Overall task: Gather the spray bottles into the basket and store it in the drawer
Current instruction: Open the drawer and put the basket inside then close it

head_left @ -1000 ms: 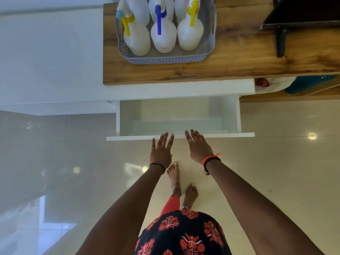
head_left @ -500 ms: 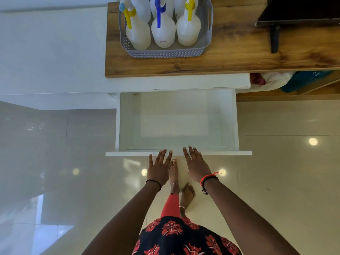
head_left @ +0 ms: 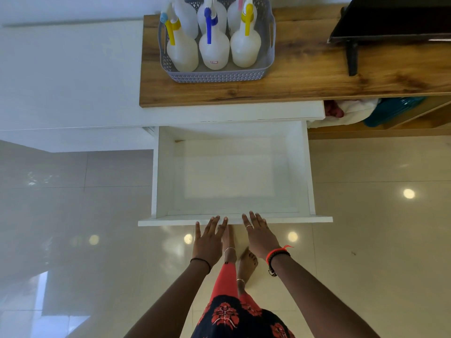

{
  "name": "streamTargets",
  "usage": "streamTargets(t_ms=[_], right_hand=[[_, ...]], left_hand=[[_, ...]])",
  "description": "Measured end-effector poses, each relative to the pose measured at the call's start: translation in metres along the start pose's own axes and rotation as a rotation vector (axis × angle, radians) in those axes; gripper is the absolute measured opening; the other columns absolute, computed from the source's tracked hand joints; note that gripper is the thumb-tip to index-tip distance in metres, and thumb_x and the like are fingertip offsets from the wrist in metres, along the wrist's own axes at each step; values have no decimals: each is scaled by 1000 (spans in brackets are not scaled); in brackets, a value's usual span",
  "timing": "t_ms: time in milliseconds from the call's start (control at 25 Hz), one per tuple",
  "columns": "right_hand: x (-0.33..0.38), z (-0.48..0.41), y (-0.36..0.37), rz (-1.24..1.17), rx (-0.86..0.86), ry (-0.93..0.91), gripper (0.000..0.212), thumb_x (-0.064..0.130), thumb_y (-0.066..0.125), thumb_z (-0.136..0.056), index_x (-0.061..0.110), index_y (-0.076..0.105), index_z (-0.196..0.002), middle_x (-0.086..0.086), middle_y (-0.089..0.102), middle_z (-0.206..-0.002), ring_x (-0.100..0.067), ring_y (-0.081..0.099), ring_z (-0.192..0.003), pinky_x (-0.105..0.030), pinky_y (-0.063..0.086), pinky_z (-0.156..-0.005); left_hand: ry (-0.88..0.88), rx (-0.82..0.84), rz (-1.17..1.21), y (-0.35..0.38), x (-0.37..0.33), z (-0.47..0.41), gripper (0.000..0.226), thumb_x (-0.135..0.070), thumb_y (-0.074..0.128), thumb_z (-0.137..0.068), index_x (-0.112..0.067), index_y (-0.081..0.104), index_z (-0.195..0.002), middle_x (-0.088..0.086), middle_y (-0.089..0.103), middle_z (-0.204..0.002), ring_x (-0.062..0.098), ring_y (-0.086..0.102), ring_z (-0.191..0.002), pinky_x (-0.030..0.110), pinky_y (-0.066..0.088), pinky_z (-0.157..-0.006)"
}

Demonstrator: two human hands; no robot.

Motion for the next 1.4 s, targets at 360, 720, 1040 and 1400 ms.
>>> streamTargets(t_ms=[360,720,1040,1400], right_hand=[[1,6,-3,36,-44,51,58,2,36,-95,13,24,-151,-11,31,-154,-26,25,-145,-36,23,-119],[-1,-1,-5,44,7,46,57,1,35,-92,13,30,-148,-9,41,-147,-26,35,-138,-36,32,-113],[13,-33,-81,-92,-75,33,52,4,37,-93,10,34,-145,-11,49,-139,-27,43,-130,-37,43,-104],[4,-85,-262,-737,-459,183,15,6,60,-80,10,53,-92,-1,57,-94,-20,56,-89,-26,43,-75]], left_hand=[[-32,-116,114,-20,0,-11,49,-4,31,-93,-27,44,-134,-1,51,-133,19,46,-126,41,12,-122],[31,-97,157,-19,-1,-18,48,-2,34,-92,-22,46,-135,4,53,-131,23,50,-120,31,36,-106],[82,-69,324,-89,22,-46,44,-14,40,-97,-21,41,-140,8,50,-136,28,50,-123,38,40,-104],[48,-369,721,-238,99,-73,22,-15,50,-95,-17,62,-113,2,64,-114,15,63,-106,33,50,-96]])
Point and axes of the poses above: each hand's wrist, its own z-axis away from the middle knuckle, its own y-axis out of the palm, x = y × z, the point moved 9 cm from there along -z, towards the middle knuckle
